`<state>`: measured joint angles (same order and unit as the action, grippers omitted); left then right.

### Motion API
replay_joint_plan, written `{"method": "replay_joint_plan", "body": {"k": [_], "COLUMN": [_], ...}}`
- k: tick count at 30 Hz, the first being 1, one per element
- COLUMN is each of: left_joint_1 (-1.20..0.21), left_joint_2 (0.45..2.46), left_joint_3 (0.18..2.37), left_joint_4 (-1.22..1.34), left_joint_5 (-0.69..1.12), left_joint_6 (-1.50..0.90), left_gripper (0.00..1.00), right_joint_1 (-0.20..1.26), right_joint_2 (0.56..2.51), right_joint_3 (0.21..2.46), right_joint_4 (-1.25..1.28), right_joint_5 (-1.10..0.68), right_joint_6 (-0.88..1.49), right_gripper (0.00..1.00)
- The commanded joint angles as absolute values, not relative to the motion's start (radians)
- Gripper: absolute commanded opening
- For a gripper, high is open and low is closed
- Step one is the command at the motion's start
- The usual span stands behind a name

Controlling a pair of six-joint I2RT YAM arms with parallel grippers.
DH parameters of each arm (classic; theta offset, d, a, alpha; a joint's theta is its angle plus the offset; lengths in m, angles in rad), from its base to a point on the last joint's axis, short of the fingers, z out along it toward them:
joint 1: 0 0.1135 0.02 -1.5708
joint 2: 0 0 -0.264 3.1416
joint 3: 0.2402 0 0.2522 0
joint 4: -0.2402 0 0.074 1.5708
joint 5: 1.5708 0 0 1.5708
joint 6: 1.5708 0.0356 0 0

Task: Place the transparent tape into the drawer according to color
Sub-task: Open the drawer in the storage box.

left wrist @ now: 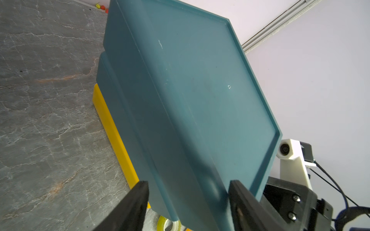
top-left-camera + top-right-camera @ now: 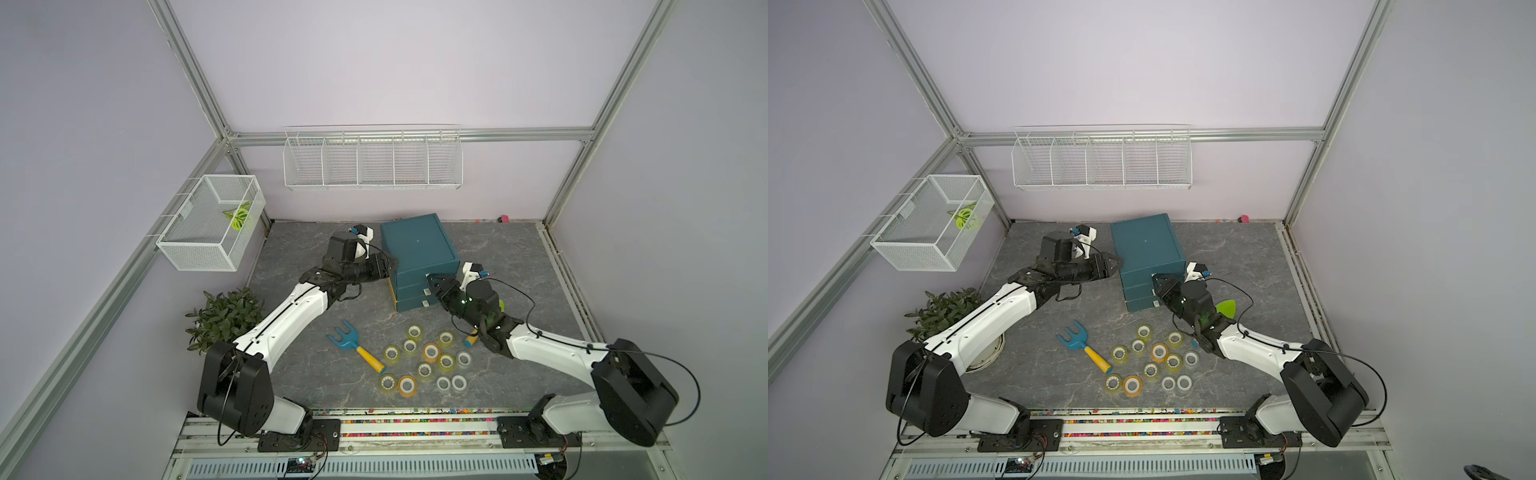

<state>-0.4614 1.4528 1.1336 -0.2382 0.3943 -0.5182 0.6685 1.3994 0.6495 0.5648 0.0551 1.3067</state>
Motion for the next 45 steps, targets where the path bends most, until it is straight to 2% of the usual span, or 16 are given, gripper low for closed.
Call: {"method": "replay_joint_plan", "body": {"k": [1,7,12,13,19,34,45], "left_joint_1": [-0.468,-0.468,-0.469,-0.469,-0.468,-0.469,-0.469], "left_joint_2": [1.451,1.456,1.46,1.463,1.484,1.518,1.526], "left_joint_3": [1.139,1.142,1.149,1.152,1.179,1.19,1.193], "left_joint_4": [-0.247,-0.244,-0.245,-0.245,-0.255,-0.237,-0.234], "left_joint_5": [0.414,0.425,0.432,0.432,0.42,0.431,0.435], "left_joint_6": [-0.515,-0.517,-0.52,-0.52,-0.523,-0.54,-0.539], "left_gripper": [0.69,0.67,0.66,0.66,0.65,0.62,0.6], "right_joint_1": [0.674,0.674,0.674,0.674,0.675,0.696,0.727], "right_joint_2": [1.418,1.422,1.42,1.418,1.368,1.052,0.912], "right_joint_3": [0.674,0.687,0.68,0.677,0.643,0.467,0.377], "right_joint_4": [0.626,0.629,0.632,0.632,0.606,0.413,0.324], "right_joint_5": [0.057,0.066,0.075,0.076,0.067,0.075,0.091], "right_joint_6": [1.319,1.315,1.312,1.312,1.305,1.32,1.342], "right_gripper": [0.46,0.31,0.01,0.0,0.0,0.0,0.0]}}
